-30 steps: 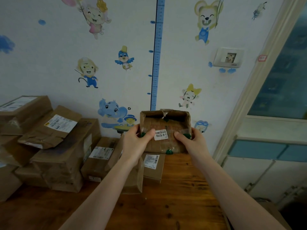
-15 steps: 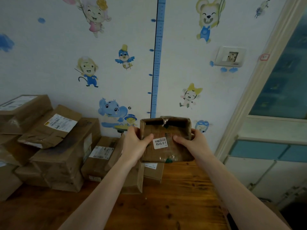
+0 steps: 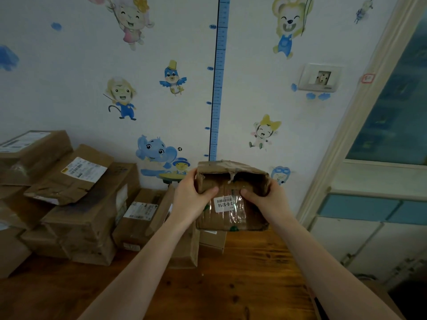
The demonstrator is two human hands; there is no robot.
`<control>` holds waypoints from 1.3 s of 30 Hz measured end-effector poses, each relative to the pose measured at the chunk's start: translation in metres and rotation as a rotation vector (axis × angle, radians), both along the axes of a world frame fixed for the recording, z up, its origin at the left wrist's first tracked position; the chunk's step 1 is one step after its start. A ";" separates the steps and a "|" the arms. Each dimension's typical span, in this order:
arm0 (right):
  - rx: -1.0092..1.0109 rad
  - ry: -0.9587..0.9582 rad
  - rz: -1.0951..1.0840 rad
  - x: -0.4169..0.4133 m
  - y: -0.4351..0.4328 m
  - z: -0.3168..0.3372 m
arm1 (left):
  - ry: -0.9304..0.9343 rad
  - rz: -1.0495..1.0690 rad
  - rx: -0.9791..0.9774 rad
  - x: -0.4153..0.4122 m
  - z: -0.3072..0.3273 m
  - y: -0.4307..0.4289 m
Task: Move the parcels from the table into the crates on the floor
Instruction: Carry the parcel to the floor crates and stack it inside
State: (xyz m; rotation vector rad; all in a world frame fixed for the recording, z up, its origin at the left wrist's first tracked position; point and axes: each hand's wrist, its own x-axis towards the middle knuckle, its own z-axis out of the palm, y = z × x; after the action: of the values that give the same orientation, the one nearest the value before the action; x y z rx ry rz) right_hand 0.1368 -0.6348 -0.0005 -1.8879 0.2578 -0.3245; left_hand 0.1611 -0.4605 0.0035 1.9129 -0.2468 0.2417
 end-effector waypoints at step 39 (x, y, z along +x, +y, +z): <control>0.168 -0.005 0.039 -0.007 0.012 0.000 | 0.201 -0.013 -0.202 0.001 -0.008 -0.001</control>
State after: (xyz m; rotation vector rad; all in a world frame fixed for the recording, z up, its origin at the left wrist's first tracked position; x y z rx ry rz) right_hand 0.1297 -0.6232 -0.0005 -1.7242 0.2368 -0.2725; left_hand 0.1622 -0.4617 -0.0050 1.7205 -0.0959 0.0611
